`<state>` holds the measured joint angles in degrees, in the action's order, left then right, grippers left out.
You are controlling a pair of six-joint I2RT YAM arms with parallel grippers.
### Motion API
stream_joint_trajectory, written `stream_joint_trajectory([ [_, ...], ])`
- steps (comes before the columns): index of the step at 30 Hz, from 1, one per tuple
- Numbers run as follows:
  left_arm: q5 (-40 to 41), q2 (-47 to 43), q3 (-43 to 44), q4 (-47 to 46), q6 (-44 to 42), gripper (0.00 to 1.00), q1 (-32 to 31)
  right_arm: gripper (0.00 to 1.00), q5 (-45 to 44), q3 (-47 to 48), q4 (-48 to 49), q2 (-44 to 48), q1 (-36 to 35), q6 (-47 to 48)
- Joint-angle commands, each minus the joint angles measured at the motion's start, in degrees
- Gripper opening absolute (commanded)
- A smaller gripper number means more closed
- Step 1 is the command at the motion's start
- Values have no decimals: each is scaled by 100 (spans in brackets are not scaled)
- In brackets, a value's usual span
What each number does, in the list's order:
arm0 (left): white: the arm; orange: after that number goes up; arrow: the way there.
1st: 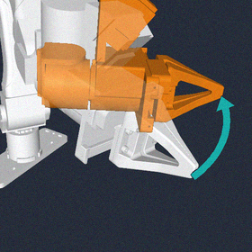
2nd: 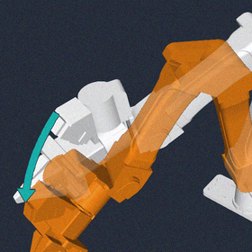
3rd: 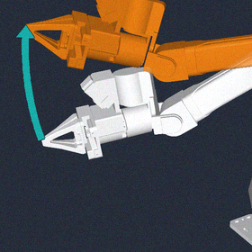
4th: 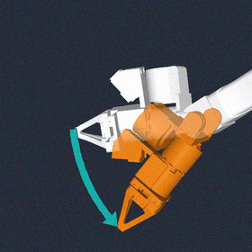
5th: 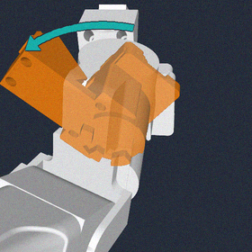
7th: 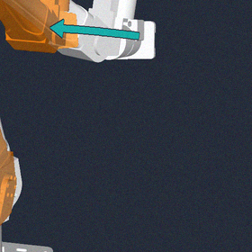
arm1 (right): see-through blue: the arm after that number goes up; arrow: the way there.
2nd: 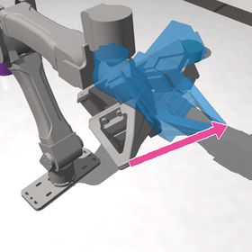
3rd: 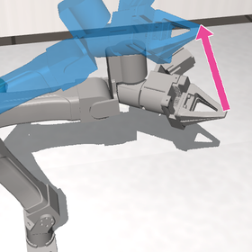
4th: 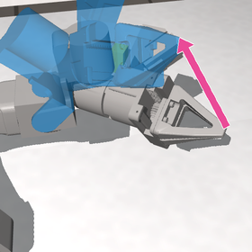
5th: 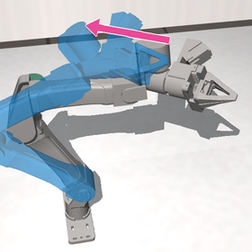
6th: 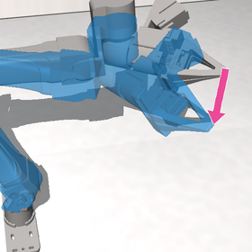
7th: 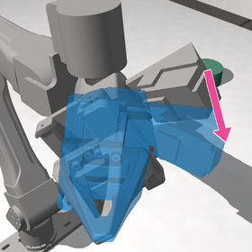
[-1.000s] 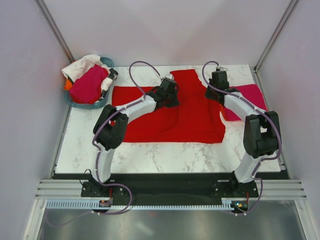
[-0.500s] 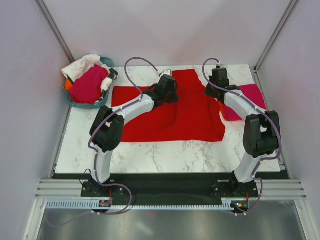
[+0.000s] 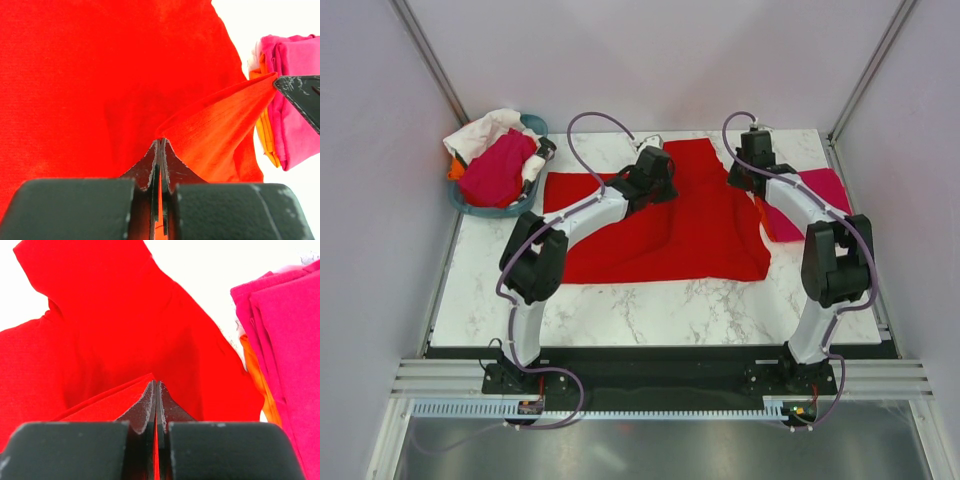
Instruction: Fold and stack the t-shirts
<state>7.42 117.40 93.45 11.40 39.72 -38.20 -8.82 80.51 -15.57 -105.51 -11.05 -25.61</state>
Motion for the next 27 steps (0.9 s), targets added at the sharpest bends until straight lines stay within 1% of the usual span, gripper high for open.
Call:
stream_joint_trajectory([
  [1, 190, -7, 331, -217, -167, 2, 49, 0, -120, 351, 2, -118, -20, 91],
  [14, -117, 616, 789, -217, -149, 2, 233, 0, -155, 869, -77, -672, -11, 117],
  [17, -162, 792, 868, -208, -132, 2, 277, 9, -112, 993, -77, -865, -11, 100],
  [18, -179, 836, 877, -217, -132, 6, 295, 21, -68, 1063, -77, -970, -20, 91],
  [19, -188, 863, 903, -200, -132, 11, 321, 30, -67, 1081, -77, -997, -11, 65],
  [20, -206, 907, 921, -173, -140, 20, 330, 38, -67, 1090, -77, -1032, -20, 56],
  [21, -180, 933, 929, -138, -132, 43, 356, 48, -67, 1072, -69, -1015, -29, 56],
  [24, -4, 750, 877, 46, -254, 58, 392, 49, -76, 967, -42, -892, -73, 64],
  [27, 251, 381, 491, 117, -474, 60, 497, 45, 47, 765, 28, -673, -178, 29],
])
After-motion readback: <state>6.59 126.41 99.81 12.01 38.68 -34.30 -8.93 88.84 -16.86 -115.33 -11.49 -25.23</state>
